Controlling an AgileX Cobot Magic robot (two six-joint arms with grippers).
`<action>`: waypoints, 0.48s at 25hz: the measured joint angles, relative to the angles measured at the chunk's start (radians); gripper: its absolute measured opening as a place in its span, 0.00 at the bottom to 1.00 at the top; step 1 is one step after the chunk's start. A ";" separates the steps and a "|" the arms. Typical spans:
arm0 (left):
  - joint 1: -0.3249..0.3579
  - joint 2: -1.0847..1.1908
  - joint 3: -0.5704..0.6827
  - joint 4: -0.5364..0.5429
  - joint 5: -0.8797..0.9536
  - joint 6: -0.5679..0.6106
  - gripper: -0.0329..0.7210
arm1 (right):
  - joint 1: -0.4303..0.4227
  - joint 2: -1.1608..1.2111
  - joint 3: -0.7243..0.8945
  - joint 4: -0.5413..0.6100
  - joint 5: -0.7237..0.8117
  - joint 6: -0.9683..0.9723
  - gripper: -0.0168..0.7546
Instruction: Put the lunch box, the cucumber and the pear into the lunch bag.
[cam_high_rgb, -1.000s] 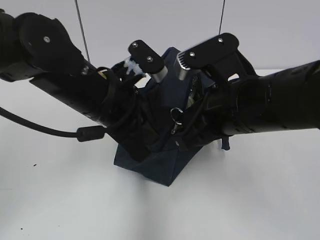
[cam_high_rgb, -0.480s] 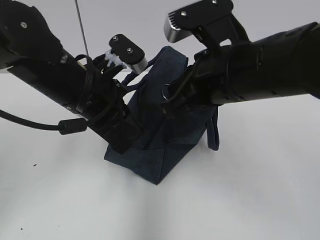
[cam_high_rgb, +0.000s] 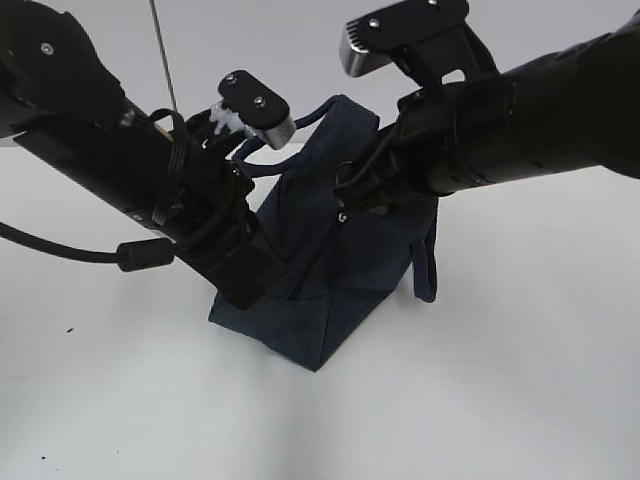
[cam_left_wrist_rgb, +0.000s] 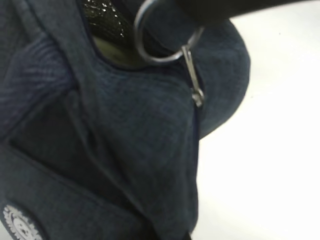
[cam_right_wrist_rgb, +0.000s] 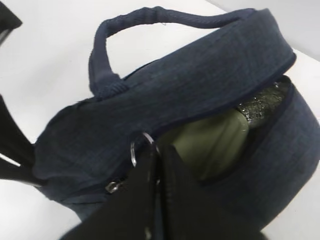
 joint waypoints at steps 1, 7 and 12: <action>0.000 0.000 0.000 -0.004 0.000 -0.001 0.03 | -0.011 0.000 0.000 0.000 0.000 0.000 0.03; 0.000 0.000 0.000 -0.002 0.023 -0.004 0.03 | -0.066 0.004 -0.002 -0.010 -0.008 0.000 0.03; 0.000 0.000 0.000 0.002 0.037 -0.004 0.03 | -0.081 0.004 -0.002 -0.018 -0.031 0.000 0.03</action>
